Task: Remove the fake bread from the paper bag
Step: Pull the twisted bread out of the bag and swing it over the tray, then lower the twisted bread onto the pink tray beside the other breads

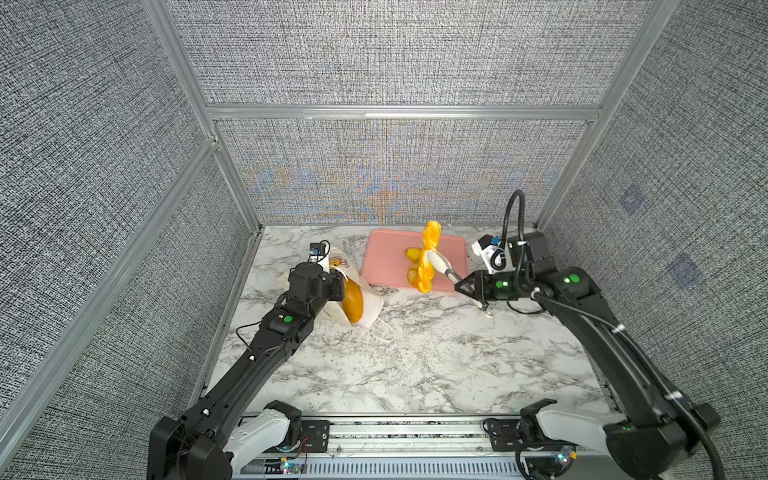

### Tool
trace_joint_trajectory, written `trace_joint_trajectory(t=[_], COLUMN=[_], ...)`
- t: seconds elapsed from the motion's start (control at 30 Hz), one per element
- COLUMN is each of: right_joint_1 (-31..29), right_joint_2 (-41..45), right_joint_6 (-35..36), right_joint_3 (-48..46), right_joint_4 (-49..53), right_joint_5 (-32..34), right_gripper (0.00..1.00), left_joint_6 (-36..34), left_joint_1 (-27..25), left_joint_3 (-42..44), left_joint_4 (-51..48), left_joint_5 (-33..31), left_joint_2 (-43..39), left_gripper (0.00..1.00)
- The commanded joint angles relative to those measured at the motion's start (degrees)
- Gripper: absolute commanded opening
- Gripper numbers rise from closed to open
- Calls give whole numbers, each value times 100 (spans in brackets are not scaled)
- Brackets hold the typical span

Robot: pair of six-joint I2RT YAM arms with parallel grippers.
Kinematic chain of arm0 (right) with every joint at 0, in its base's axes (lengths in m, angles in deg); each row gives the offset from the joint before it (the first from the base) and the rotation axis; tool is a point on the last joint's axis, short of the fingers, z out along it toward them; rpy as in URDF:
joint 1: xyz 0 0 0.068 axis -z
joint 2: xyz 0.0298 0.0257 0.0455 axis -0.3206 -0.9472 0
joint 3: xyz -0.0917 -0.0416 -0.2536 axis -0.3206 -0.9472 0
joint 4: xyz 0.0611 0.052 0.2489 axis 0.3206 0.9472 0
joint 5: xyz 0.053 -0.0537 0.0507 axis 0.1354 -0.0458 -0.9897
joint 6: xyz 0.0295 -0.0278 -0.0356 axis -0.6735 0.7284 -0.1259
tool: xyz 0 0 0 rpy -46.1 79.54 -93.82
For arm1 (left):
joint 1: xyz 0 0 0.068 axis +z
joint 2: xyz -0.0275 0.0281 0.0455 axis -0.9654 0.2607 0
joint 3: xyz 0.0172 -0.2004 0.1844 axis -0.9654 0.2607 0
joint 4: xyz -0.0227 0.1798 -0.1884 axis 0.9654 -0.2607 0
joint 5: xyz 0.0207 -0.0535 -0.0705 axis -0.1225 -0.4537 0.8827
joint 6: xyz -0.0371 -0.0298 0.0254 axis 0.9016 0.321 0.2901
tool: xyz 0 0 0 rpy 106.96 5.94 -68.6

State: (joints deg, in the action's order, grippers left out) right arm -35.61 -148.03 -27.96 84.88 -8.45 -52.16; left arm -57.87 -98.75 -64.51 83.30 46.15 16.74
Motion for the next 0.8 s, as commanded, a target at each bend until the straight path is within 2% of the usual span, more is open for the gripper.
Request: trace_joint_trajectory(t=[0.0, 0.17, 0.33, 0.5, 0.77], right_joint_1=[435, 1061, 1440, 1521, 1544], right_joint_2=[-666, -1773, -2473, -2874, -3315], right_joint_6=[808, 1218, 1277, 1270, 1321], right_joint_3=[284, 455, 640, 831, 1053], right_joint_4=[253, 71, -122, -217, -84], right_joint_5=[439, 504, 278, 217, 584], right_gripper=[0, 0, 0, 0, 0], left_joint_6=[-112, -226, -287, -278, -274], left_joint_1=[4, 4, 6, 6, 5], left_joint_3=[21, 72, 157, 180, 143], left_joint_4=[124, 62, 68, 90, 52], left_joint_5=[286, 343, 311, 319, 302], left_joint_2=[-34, -6, -4, 15, 31], left_gripper=[0, 0, 0, 0, 0])
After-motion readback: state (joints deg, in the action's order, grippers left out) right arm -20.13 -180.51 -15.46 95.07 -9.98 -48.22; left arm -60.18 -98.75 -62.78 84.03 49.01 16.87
